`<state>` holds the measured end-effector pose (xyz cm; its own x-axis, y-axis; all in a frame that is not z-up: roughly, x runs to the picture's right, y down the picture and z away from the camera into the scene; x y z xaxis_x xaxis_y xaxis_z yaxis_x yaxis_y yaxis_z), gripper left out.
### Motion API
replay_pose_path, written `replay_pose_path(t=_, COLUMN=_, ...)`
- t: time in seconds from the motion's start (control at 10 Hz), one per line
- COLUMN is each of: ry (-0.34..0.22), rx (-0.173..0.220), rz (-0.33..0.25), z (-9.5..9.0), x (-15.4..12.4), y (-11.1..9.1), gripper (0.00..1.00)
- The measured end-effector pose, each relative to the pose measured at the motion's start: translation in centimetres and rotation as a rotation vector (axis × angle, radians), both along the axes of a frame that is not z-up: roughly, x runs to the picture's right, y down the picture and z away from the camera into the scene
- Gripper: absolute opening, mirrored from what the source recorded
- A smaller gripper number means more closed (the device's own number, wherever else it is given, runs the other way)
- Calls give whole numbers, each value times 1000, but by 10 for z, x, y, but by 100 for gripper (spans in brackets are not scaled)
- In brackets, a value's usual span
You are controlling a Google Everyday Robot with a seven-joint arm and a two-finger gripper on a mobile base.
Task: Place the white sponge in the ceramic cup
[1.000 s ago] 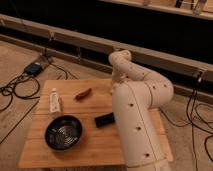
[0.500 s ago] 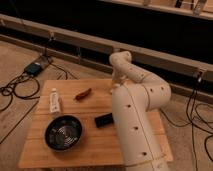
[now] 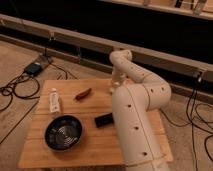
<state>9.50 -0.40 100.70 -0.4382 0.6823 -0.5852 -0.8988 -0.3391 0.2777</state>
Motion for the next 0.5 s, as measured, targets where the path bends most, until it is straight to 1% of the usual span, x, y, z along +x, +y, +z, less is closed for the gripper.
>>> replay_pose_path(t=0.1, ry=-5, rx=12, rz=-26, z=-3, x=-2, y=-4, gripper=5)
replay_pose_path(t=0.2, ry=-10, rx=32, rz=-80, z=-10, x=-4, y=-10, gripper=0)
replay_pose_path(t=0.4, ry=-35, rx=85, rz=-171, z=-26, x=-16, y=-22, gripper=0)
replay_pose_path(t=0.5, ry=-58, rx=117, rz=-222, z=-41, x=-25, y=-24, gripper=0)
